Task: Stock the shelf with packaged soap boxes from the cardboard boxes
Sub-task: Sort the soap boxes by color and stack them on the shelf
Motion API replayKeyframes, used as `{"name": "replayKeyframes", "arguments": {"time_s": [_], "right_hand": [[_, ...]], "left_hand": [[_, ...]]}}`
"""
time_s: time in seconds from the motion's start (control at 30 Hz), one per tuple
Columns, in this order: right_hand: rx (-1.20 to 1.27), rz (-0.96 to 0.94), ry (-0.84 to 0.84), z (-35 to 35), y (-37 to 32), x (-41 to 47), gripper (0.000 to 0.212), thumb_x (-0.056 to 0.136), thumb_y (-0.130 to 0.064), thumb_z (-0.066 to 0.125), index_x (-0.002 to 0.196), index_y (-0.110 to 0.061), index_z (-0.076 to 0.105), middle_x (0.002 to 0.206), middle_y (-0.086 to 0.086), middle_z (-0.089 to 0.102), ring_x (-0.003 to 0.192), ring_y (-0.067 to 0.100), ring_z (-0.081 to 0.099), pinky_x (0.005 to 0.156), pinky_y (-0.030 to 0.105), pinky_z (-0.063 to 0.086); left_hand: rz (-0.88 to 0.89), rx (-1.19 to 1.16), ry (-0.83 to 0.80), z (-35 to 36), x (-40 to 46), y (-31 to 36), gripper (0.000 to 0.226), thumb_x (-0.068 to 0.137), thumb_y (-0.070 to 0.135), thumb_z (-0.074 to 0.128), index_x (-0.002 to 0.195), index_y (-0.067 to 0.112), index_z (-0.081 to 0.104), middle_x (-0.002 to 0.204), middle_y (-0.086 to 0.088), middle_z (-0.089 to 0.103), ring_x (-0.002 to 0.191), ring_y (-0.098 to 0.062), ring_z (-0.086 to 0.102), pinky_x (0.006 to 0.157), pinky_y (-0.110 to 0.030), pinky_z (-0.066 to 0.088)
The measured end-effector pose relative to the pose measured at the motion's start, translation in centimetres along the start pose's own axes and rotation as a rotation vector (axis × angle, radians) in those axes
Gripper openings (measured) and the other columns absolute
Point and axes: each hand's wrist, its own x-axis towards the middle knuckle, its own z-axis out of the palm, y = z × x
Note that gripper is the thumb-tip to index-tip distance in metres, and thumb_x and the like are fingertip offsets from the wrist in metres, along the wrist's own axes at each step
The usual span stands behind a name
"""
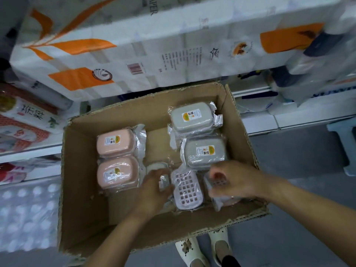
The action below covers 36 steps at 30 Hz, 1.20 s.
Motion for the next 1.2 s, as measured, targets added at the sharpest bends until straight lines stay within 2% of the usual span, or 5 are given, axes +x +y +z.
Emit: {"name": "replayKeyframes", "arguments": {"time_s": [0.13, 0.33, 0.7, 1.0, 1.2], "right_hand": [[-0.387, 0.058, -0.168, 1.4, -0.1, -0.9, 0.028, 0.087, -0.038, 0.064, 0.109, -0.021, 0.058, 0.113, -0.002, 0.061, 0.099, 0.018, 0.058, 0.075, 0.026, 0.045], [-0.263, 0.052, -0.1, -0.7, -1.8, -1.1, 0.026, 0.093, -0.031, 0.055, 0.074, -0.027, 0.038, 0.075, -0.011, 0.046, 0.074, 0.012, 0.049, 0.057, 0.024, 0.031], [1.337, 0.124, -0.009, -1.5, -9.7, 4.7, 0.017, 0.097, -0.012, 0.052, 0.106, -0.004, 0.064, 0.093, 0.009, 0.069, 0.087, 0.022, 0.065, 0.082, 0.036, 0.051], [0.144, 0.097, -0.008, 5.6, -8.9, 8.8, 0.012, 0.094, -0.032, 0.059, 0.098, -0.023, 0.054, 0.093, -0.002, 0.063, 0.085, 0.014, 0.063, 0.075, 0.033, 0.053], [-0.412, -0.129, 0.114, 10.5, -10.2, 11.8, 0.1, 0.077, -0.051, 0.072, 0.15, -0.012, 0.016, 0.15, 0.011, 0.021, 0.14, 0.03, 0.022, 0.11, 0.042, 0.029]], "left_hand": [[-0.094, -0.135, -0.154, 1.7, -1.5, -0.5, 0.038, 0.092, 0.023, 0.067, 0.127, 0.03, 0.054, 0.126, 0.01, 0.053, 0.107, -0.009, 0.057, 0.063, -0.003, 0.046], [-0.138, -0.078, -0.076, 0.2, -2.0, -0.8, 0.047, 0.091, 0.03, 0.067, 0.135, 0.03, 0.051, 0.137, 0.012, 0.052, 0.122, -0.008, 0.05, 0.091, -0.018, 0.042], [0.218, 0.094, 0.257, -6.9, -2.8, 0.2, 0.102, 0.054, 0.047, 0.091, 0.138, 0.044, 0.032, 0.137, 0.017, 0.043, 0.123, -0.005, 0.042, 0.104, -0.039, 0.044], [-0.037, 0.748, 0.376, -15.5, 7.7, -5.6, 0.084, 0.084, 0.04, 0.07, 0.151, 0.022, 0.023, 0.152, -0.012, 0.028, 0.141, -0.032, 0.025, 0.118, -0.049, 0.021], [-0.006, 0.588, 0.519, -12.8, 6.0, -7.3, 0.078, 0.081, 0.033, 0.072, 0.145, 0.012, 0.033, 0.151, -0.016, 0.032, 0.14, -0.036, 0.026, 0.114, -0.051, 0.027]]}}
